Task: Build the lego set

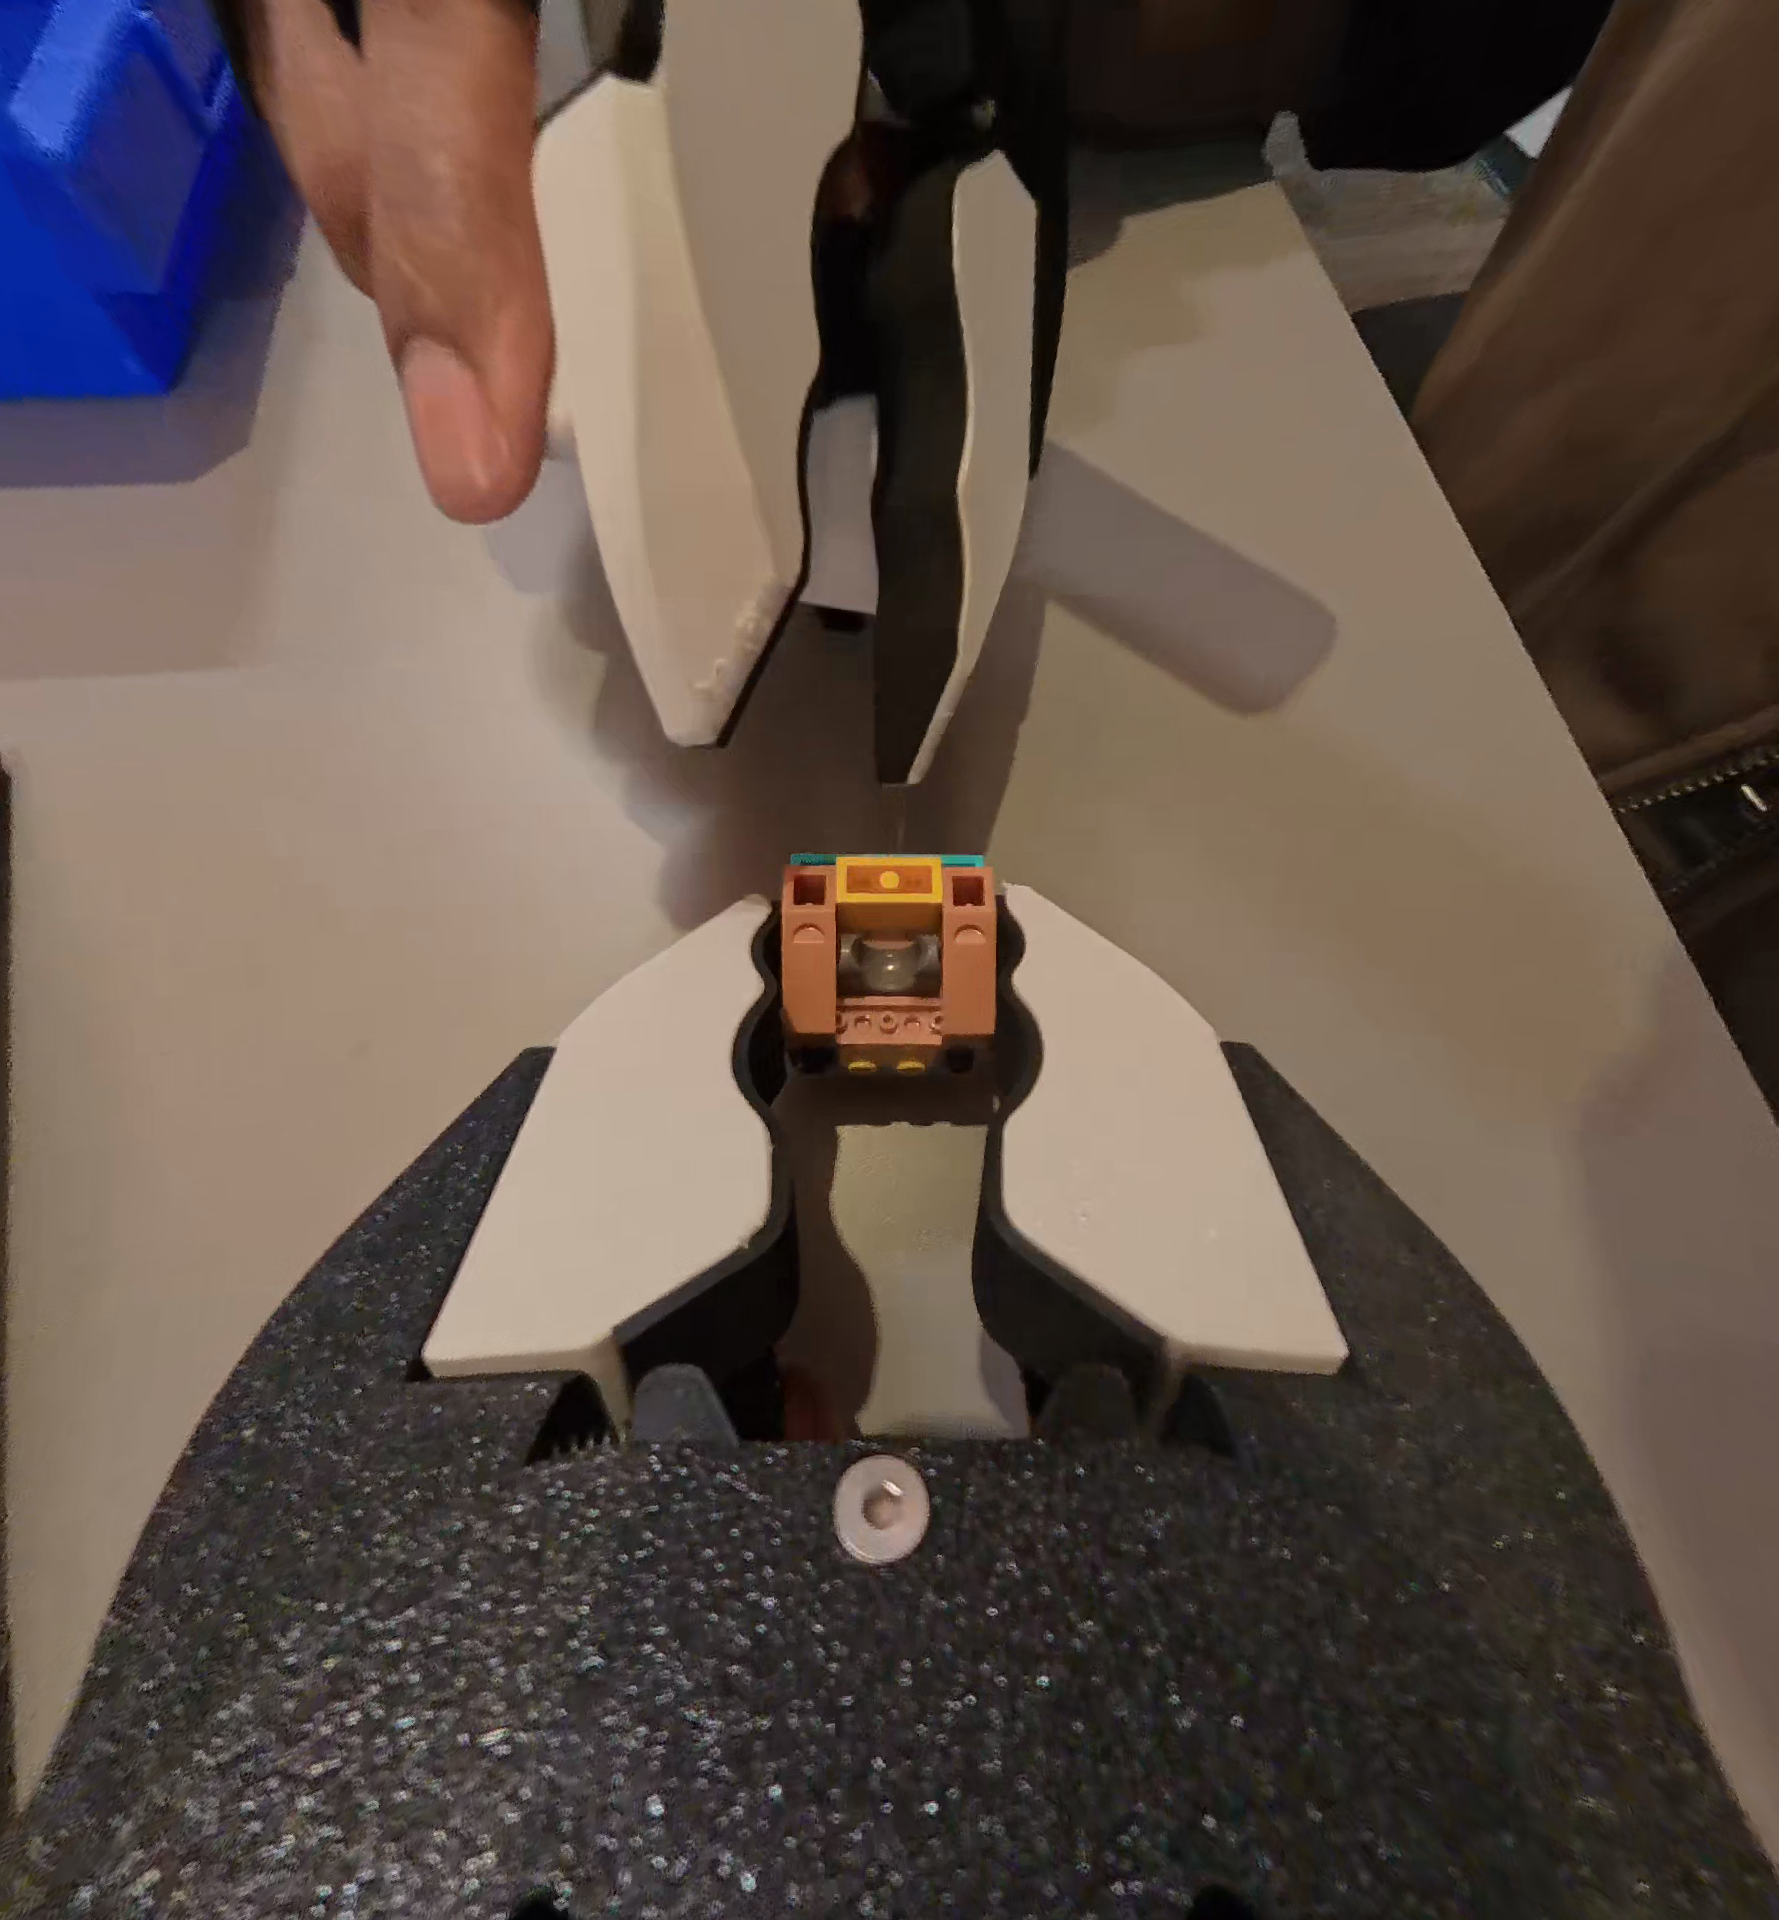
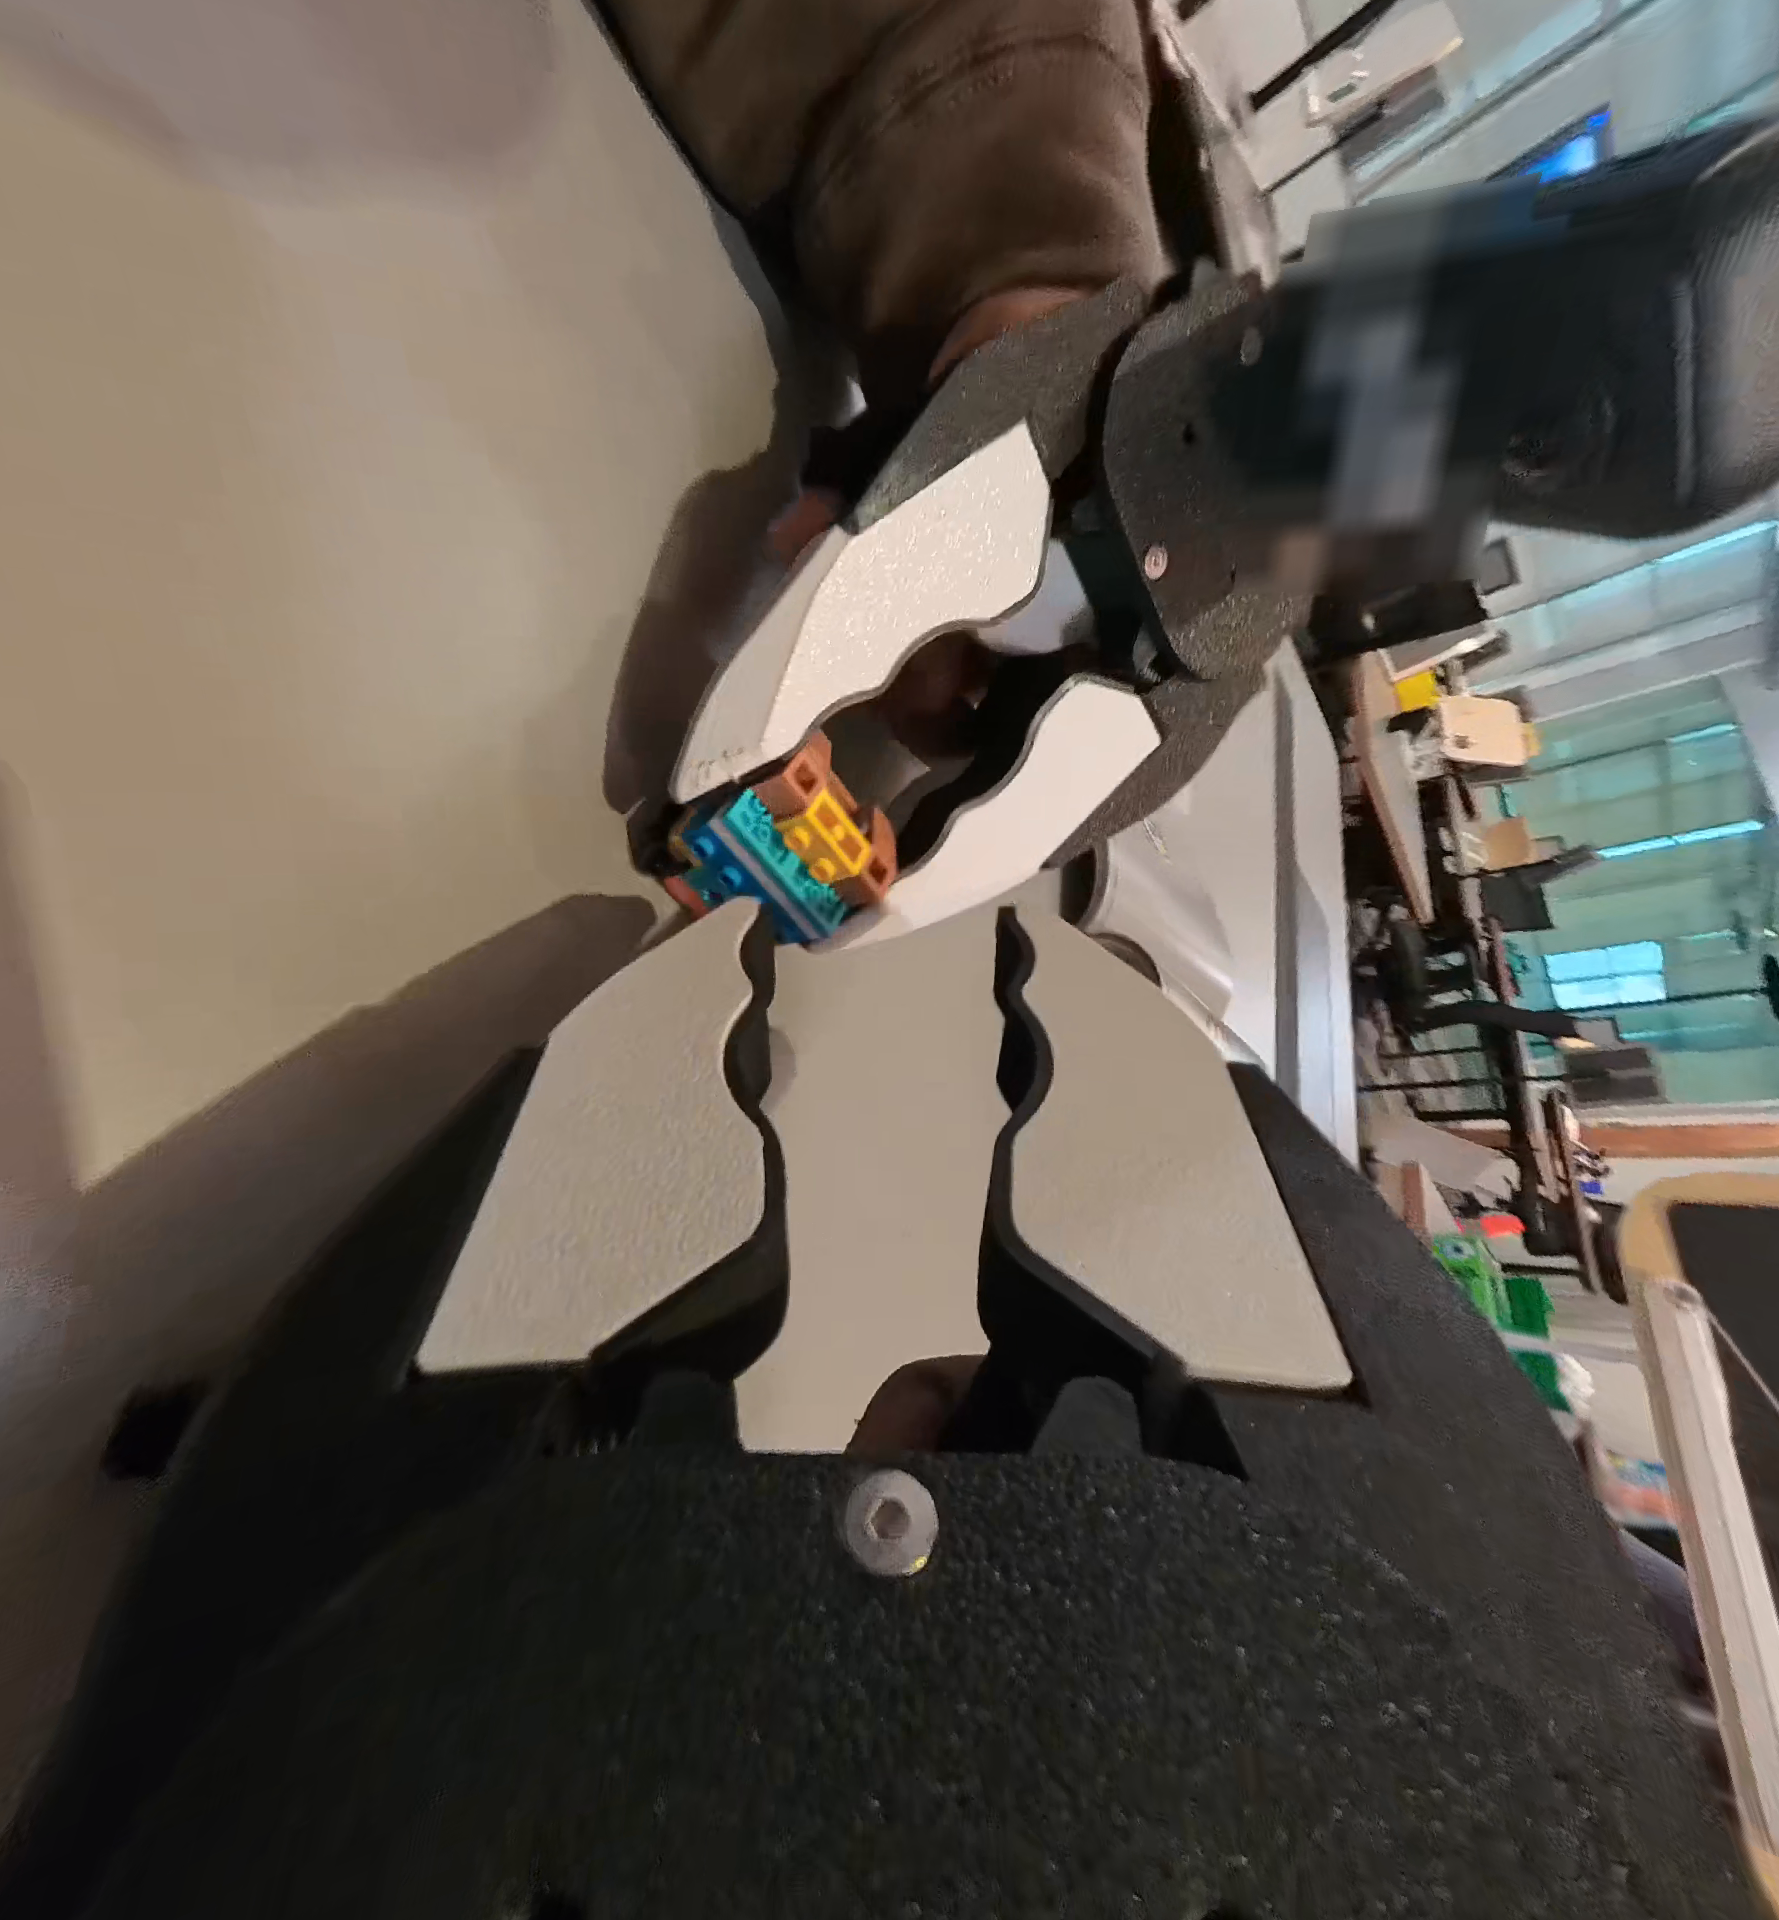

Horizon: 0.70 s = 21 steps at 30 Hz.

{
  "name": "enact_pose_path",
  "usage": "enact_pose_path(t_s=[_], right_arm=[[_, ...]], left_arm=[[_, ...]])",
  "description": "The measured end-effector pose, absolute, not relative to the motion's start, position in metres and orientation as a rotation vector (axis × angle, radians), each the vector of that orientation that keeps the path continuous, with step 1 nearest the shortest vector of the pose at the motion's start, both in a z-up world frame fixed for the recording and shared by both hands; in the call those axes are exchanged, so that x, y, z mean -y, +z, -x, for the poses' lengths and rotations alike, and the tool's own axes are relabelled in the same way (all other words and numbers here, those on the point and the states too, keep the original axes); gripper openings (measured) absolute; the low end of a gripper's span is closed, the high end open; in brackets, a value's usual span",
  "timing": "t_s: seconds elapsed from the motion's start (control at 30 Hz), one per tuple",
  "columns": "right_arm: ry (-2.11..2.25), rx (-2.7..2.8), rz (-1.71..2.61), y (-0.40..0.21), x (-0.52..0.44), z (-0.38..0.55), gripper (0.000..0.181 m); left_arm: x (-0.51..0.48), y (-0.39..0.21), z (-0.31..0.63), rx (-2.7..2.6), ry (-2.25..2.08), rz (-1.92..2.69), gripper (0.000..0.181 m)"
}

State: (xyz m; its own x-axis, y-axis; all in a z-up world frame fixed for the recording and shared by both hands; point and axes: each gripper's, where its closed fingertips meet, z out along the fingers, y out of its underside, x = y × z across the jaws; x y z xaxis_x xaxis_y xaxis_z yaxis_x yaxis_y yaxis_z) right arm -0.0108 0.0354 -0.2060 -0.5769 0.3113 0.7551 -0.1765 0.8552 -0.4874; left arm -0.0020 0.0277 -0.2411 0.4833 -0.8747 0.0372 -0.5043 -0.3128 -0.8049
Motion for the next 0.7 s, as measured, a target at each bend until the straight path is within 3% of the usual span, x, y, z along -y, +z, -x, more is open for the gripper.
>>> enact_pose_path(t_s=[0.3,0.7], right_arm=[[0.612,2.455,-0.134,-0.207,-0.015,0.001,0.026],[0.523,2.652,-0.316,-0.222,-0.002,0.003,0.02]], left_arm=[[-0.013,-0.241,-0.006,-1.214,-0.693,1.943,0.037],[-0.01,-0.24,-0.006,-1.235,-0.695,1.93,0.037]])
